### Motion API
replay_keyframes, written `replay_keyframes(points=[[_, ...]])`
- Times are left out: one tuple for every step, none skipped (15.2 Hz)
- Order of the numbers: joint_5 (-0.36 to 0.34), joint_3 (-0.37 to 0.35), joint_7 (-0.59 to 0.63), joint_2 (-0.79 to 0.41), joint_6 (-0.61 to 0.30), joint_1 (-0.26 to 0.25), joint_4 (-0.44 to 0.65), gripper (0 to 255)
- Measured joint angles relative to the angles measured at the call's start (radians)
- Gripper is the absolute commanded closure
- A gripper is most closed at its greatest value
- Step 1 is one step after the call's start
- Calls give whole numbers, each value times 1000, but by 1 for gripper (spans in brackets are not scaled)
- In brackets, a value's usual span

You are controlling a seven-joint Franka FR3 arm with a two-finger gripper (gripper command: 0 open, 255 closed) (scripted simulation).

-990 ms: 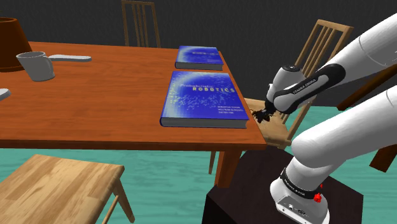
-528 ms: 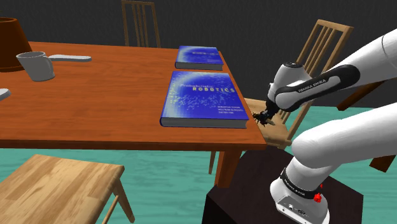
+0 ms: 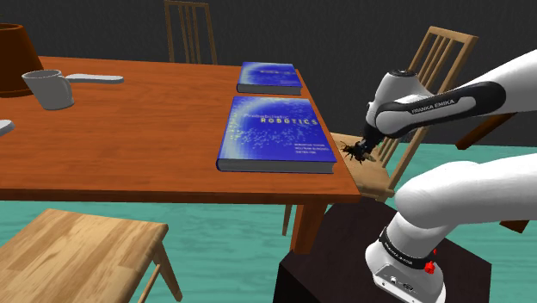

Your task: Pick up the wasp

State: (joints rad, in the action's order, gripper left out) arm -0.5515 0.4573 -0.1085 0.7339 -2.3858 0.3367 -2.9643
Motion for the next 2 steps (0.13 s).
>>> replay_keyframes(points=[[5, -2, -4, 12, 17, -1, 6, 255], [10, -6, -6, 22, 31, -2, 10, 255]])
